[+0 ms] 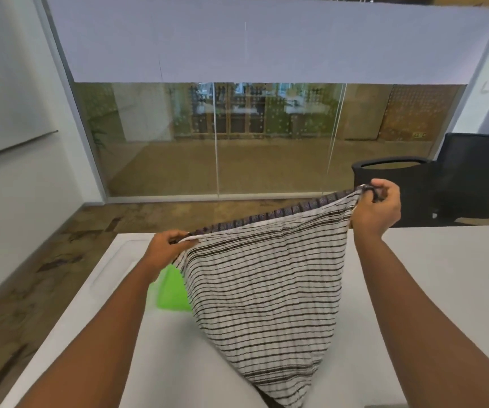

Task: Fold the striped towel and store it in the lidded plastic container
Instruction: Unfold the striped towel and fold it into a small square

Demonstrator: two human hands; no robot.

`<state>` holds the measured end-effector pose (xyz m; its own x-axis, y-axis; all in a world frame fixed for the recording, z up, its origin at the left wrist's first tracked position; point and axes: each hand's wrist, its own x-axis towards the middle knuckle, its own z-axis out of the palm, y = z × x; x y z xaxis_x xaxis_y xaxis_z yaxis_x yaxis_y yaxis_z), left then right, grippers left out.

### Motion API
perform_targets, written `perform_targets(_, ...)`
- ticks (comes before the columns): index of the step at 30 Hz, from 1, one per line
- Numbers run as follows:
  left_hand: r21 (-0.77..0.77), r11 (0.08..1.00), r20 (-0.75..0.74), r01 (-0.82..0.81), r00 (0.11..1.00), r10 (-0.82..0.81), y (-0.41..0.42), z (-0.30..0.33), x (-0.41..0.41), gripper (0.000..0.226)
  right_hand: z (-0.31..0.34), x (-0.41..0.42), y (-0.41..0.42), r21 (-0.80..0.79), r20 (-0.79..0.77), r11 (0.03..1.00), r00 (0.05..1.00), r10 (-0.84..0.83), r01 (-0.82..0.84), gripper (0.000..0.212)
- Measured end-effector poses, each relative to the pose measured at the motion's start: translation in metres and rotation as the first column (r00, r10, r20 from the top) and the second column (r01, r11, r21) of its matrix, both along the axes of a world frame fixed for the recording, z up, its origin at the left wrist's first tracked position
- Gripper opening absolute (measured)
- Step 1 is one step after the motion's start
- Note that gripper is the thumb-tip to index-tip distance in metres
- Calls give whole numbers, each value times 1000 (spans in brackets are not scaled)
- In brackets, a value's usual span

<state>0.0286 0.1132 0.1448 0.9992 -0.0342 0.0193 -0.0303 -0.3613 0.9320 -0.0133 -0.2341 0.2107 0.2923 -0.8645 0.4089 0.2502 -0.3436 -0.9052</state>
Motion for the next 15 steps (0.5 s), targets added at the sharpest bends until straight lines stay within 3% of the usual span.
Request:
perform_targets(2, -156, 988, -75, -12, 997, 1, 10, 5, 0, 33, -7, -2, -5, 43, -78, 999, 997, 23, -19, 23)
perform_targets(4, -291, 955, -97, -53, 995, 26, 18, 10, 0, 24, -13, -4, -8, 72, -155, 997, 986, 52, -42, 26)
perform_targets(6, -429, 893, -101, -134, 990, 100, 22, 13, -1, 7, -18, -5, -9, 81, -198, 995, 977, 80, -65, 29)
perform_targets(8, -540, 819, -109, -194, 981, 161, 24, 14, -1, 10, -21, -7, -8, 97, -228, 991, 968, 108, -88, 31)
perform_targets(12, -589, 766, -162, -256, 967, 197, 30, 17, 2, 13, -22, -8, -11, 219, -316, 961, 920, 233, -169, 28)
perform_targets(15, -608, 724, -222, -324, 946, 237, 36, 16, 5, 16, -23, -13, -19, 356, -268, 888, 878, 397, -292, 25)
